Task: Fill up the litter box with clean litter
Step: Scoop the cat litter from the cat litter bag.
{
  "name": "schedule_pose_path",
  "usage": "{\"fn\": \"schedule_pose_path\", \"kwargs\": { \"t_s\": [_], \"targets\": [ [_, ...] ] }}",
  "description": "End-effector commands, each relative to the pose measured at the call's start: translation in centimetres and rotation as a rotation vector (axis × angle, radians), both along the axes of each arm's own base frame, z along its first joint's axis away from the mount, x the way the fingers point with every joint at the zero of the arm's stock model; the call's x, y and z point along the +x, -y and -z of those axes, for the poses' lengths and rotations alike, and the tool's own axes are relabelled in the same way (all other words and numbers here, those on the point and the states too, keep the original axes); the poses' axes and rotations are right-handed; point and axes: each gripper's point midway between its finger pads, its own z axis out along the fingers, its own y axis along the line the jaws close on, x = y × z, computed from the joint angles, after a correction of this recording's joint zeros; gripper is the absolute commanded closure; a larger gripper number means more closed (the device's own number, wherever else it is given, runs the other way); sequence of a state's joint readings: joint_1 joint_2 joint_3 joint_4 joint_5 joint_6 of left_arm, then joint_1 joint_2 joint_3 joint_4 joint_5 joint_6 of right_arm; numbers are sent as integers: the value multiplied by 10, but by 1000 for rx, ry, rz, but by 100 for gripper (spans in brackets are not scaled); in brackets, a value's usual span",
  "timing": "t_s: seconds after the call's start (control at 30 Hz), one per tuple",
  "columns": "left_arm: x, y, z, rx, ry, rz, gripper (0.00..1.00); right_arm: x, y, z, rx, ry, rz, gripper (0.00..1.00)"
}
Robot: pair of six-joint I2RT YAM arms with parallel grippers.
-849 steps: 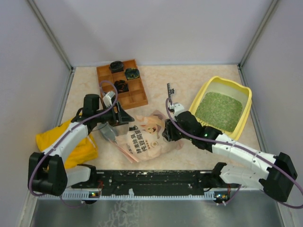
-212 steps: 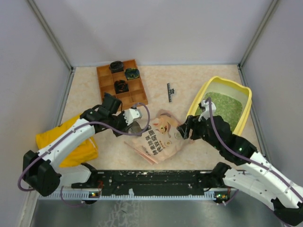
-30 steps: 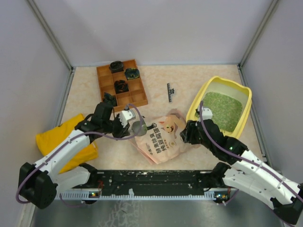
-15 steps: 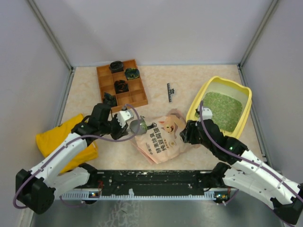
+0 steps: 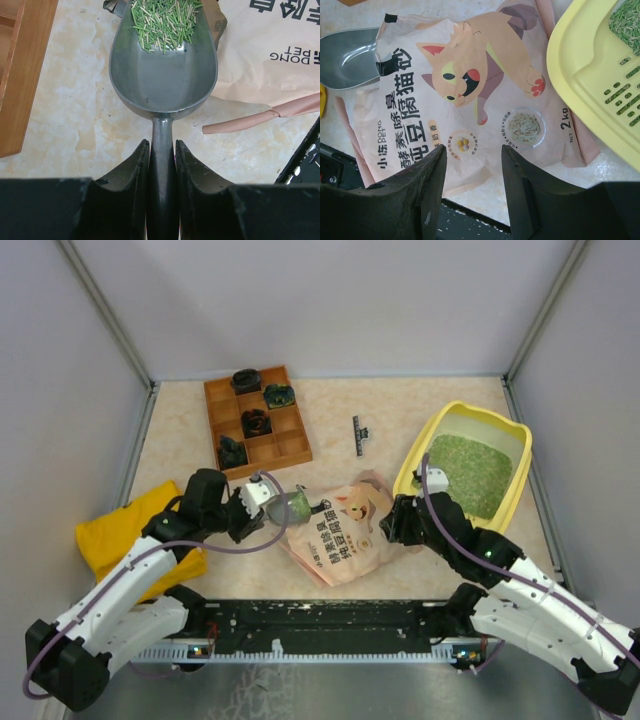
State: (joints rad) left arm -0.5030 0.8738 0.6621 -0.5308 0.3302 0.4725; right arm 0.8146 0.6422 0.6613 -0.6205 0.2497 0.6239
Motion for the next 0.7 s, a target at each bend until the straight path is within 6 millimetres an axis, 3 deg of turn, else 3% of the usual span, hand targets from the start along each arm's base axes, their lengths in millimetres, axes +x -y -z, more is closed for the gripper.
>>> {"fn": "schedule_pose_path", "kwargs": {
  "t_s": [0.0,0.67],
  "targets": [
    [9,2,-14,-32,76,-3,100,6,-2,-25,43,67,0,52],
    [1,-10,-12,18,116,27,100,7,-4,-29,51,85,-12,52]
  ]
}}
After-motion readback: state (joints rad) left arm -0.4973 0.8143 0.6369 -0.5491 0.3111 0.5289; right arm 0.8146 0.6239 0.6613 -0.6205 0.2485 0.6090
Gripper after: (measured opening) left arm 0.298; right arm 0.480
